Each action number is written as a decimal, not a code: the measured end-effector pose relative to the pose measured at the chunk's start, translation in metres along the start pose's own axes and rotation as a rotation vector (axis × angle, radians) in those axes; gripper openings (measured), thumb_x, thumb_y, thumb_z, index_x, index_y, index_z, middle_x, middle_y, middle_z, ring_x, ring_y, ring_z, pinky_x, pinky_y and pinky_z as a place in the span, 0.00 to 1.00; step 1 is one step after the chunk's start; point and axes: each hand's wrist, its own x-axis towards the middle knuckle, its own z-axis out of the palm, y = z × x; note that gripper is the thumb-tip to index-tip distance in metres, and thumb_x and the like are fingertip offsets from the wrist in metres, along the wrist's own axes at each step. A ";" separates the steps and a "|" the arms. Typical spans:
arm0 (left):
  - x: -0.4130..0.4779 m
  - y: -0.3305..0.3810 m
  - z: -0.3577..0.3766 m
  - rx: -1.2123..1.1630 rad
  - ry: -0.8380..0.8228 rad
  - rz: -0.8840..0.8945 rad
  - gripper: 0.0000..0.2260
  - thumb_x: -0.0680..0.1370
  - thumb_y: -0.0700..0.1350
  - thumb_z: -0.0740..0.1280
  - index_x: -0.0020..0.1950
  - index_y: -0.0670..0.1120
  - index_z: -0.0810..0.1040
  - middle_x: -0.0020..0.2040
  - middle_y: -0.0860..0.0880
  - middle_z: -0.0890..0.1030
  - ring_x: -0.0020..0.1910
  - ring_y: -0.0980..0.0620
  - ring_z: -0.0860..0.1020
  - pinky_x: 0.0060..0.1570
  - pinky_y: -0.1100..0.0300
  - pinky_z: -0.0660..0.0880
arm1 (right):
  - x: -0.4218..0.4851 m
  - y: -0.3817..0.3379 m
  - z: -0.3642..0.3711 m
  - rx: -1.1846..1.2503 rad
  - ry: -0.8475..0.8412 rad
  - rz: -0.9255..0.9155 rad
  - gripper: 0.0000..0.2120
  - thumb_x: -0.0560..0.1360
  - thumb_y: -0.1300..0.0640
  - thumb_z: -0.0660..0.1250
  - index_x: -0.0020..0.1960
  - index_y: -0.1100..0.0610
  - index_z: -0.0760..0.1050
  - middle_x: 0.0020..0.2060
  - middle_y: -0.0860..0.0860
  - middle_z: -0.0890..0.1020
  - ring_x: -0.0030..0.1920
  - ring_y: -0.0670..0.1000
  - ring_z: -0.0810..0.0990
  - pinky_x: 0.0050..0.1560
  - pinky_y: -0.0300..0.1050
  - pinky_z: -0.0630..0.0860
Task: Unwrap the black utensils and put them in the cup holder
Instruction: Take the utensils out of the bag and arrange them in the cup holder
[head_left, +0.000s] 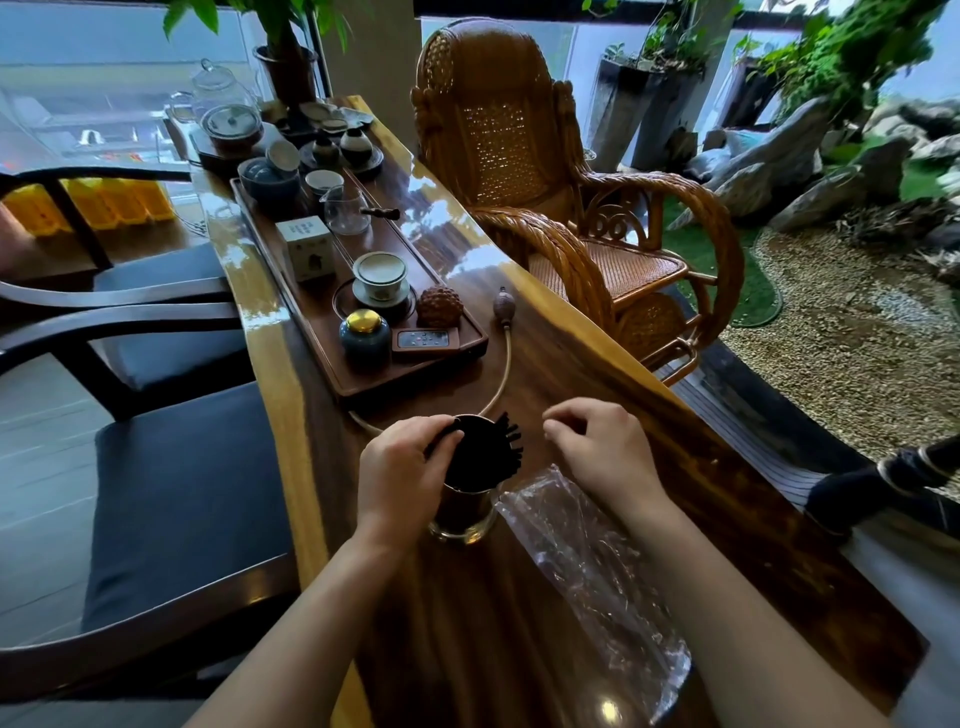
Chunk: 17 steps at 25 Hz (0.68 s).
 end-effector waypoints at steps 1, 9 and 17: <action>0.000 0.000 0.000 -0.003 -0.002 0.003 0.09 0.76 0.38 0.73 0.56 0.41 0.85 0.50 0.45 0.87 0.49 0.50 0.85 0.48 0.50 0.84 | -0.003 0.005 0.002 -0.018 -0.028 0.031 0.08 0.78 0.53 0.70 0.55 0.52 0.85 0.49 0.47 0.87 0.52 0.48 0.83 0.53 0.43 0.79; -0.001 0.004 0.000 -0.026 -0.006 -0.011 0.09 0.76 0.37 0.74 0.56 0.41 0.85 0.50 0.44 0.87 0.49 0.49 0.85 0.47 0.49 0.84 | 0.012 0.000 0.034 -0.016 -0.088 0.139 0.10 0.77 0.50 0.70 0.55 0.51 0.85 0.48 0.46 0.86 0.50 0.48 0.83 0.49 0.44 0.79; 0.000 0.007 0.001 -0.028 -0.005 -0.021 0.09 0.75 0.39 0.74 0.55 0.43 0.86 0.49 0.47 0.87 0.47 0.53 0.85 0.47 0.51 0.84 | 0.018 0.000 0.040 0.043 -0.042 0.147 0.05 0.76 0.57 0.71 0.47 0.52 0.86 0.42 0.47 0.87 0.43 0.46 0.84 0.48 0.49 0.84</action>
